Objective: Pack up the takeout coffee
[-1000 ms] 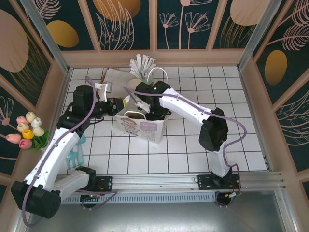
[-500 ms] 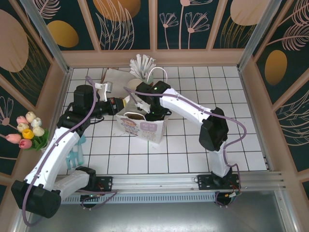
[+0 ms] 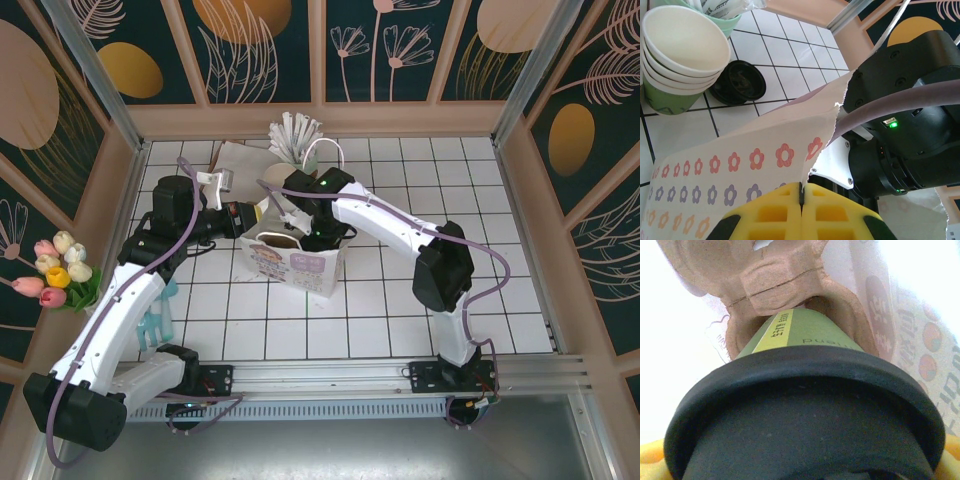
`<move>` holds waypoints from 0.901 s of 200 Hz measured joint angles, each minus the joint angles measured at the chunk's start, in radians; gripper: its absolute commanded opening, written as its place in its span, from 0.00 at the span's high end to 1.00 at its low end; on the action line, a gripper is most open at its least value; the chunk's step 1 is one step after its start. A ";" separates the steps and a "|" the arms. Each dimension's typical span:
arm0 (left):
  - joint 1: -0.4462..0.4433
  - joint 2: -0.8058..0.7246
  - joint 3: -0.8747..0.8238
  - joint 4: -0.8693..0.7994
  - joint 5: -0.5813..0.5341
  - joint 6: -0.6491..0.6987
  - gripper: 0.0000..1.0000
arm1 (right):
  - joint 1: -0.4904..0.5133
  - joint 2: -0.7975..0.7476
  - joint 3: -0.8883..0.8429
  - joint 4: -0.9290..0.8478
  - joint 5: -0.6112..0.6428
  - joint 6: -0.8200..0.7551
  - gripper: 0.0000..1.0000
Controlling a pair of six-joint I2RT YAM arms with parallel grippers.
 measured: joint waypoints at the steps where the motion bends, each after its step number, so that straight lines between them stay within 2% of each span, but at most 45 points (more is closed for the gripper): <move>1: 0.000 0.000 0.000 0.000 0.000 0.000 1.00 | 0.000 0.000 0.000 0.000 0.000 0.000 0.71; 180: 0.000 0.000 0.000 0.000 0.000 0.000 1.00 | -0.003 0.000 -0.016 -0.005 -0.007 0.004 0.72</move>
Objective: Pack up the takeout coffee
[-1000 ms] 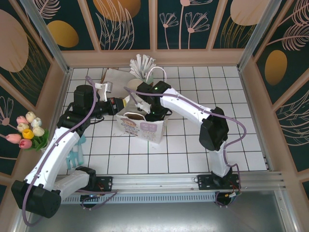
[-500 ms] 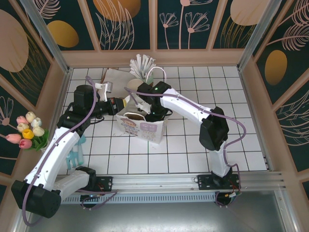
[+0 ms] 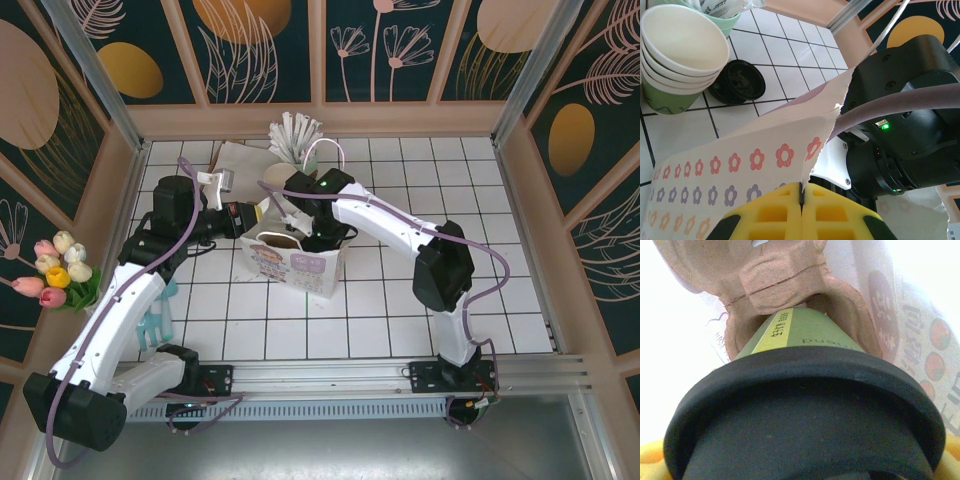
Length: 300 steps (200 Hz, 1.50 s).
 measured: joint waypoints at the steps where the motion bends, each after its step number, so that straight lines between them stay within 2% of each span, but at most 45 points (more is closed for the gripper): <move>1: 0.000 0.000 0.000 0.000 0.000 0.000 1.00 | 0.000 0.000 0.000 0.000 0.000 0.000 0.72; 300: -0.001 0.016 0.000 0.000 0.000 0.000 1.00 | -0.017 0.001 -0.016 -0.006 0.001 0.000 0.73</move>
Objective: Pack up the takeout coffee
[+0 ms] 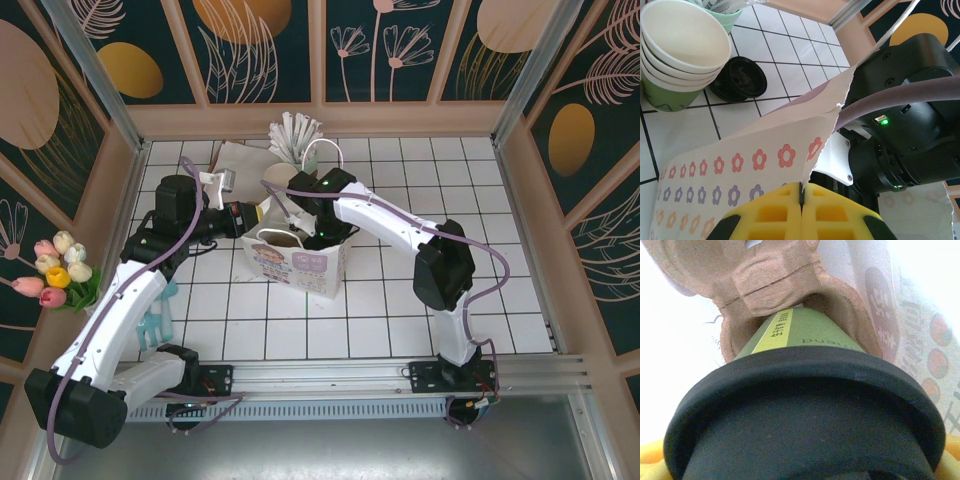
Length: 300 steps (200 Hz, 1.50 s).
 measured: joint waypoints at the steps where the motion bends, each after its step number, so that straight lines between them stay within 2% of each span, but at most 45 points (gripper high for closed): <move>1: 0.000 0.000 0.000 0.000 0.000 0.000 1.00 | 0.000 0.000 0.000 0.000 0.000 0.000 0.73; 300: 0.000 0.000 0.000 -0.008 -0.014 0.000 1.00 | -0.004 0.030 -0.006 0.021 0.003 -0.001 0.74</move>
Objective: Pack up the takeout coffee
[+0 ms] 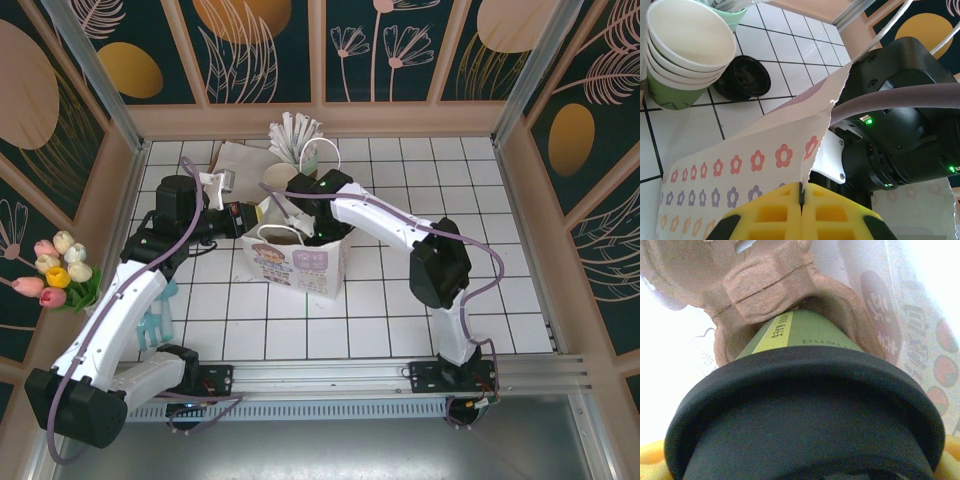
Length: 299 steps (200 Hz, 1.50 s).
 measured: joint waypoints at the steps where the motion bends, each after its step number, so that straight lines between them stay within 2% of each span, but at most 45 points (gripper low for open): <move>1: 0.000 0.000 0.000 0.000 0.000 0.000 1.00 | 0.000 0.000 -0.001 0.002 0.000 0.000 0.74; 299: 0.000 0.018 0.000 0.017 0.016 -0.001 1.00 | -0.014 -0.028 -0.111 0.117 -0.030 -0.003 0.74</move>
